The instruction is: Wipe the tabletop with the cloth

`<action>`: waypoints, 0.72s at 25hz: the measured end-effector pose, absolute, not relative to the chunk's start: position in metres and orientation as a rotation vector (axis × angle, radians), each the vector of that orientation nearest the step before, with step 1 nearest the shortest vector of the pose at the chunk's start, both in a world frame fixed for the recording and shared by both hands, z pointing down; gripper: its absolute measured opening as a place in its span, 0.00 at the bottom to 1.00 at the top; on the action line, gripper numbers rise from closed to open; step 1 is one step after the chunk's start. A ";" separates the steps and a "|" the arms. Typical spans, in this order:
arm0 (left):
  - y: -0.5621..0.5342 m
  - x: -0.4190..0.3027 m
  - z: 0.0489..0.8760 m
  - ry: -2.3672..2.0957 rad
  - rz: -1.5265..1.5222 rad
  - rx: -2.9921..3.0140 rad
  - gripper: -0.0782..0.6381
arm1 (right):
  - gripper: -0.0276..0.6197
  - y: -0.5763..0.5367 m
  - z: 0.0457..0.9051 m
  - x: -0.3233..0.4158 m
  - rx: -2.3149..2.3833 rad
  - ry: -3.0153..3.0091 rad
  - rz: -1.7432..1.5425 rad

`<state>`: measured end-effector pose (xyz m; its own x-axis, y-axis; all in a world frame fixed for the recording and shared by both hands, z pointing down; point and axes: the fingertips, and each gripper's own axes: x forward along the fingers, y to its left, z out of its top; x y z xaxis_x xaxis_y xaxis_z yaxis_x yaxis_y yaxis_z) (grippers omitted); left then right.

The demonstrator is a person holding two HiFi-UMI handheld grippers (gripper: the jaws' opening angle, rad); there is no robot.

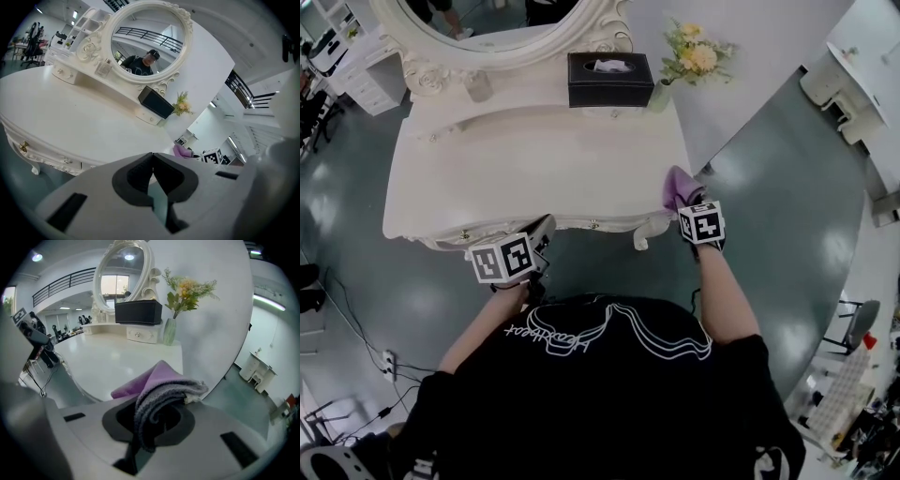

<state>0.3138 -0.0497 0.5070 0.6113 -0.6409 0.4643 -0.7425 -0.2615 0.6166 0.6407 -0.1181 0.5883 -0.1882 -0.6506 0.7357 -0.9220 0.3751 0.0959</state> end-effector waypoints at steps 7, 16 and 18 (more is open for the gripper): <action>-0.049 0.300 0.493 -1.087 0.141 2.021 0.12 | 0.12 -0.106 0.574 0.638 1.420 -2.021 0.737; -0.055 0.272 0.434 -1.074 0.067 2.127 0.12 | 0.12 -0.086 0.428 0.479 1.195 -2.687 0.667; -0.054 0.270 0.413 -1.062 0.061 2.184 0.12 | 0.12 -0.074 0.401 0.443 1.097 -2.791 0.606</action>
